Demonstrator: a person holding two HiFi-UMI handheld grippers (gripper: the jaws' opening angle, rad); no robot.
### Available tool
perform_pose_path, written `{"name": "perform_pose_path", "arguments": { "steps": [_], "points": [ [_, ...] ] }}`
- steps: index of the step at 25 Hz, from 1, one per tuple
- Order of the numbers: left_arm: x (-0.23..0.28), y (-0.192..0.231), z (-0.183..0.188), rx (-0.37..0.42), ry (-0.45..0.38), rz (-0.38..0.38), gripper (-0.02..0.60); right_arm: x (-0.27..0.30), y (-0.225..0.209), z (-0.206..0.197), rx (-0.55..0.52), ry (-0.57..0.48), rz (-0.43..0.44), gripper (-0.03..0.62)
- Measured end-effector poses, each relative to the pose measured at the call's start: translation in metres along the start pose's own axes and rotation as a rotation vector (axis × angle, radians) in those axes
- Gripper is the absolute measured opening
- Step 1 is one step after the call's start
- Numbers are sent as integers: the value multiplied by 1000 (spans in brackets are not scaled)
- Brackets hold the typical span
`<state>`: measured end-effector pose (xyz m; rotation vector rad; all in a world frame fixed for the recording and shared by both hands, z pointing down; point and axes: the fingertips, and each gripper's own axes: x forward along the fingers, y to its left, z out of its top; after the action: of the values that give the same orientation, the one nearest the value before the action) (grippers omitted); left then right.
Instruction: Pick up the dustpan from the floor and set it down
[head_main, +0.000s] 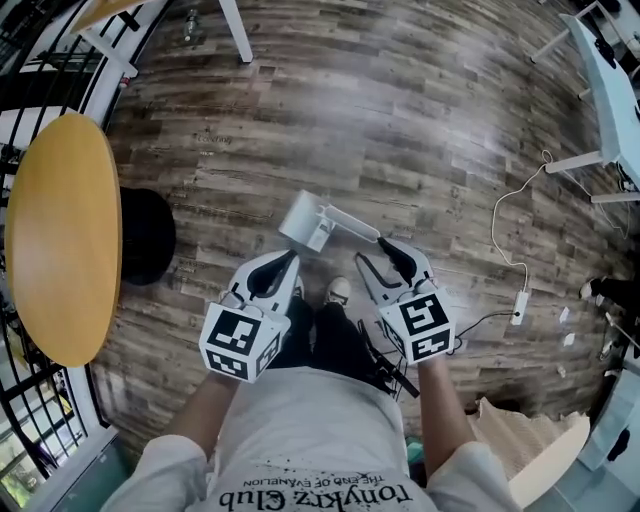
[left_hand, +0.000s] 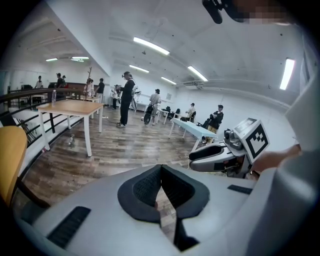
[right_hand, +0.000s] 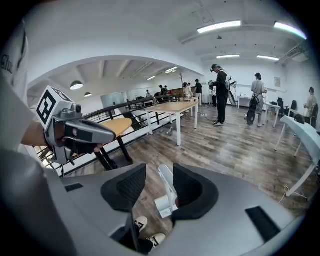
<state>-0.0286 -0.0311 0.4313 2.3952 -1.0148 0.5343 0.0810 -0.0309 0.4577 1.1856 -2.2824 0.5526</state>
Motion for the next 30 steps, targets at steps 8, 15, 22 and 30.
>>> {"name": "perform_pose_path", "arguments": {
  "steps": [8, 15, 22, 30],
  "points": [
    [20, 21, -25, -39, 39, 7, 23, 34, -10, -18, -71, 63, 11, 192],
    [40, 31, -35, -51, 68, 0, 23, 64, -25, -25, -193, 121, 31, 206],
    [54, 44, -47, -72, 86, 1, 23, 91, -24, -42, -332, 214, 79, 216],
    [62, 60, -60, -96, 106, 8, 23, 122, -22, -64, -437, 313, 124, 221]
  ]
}}
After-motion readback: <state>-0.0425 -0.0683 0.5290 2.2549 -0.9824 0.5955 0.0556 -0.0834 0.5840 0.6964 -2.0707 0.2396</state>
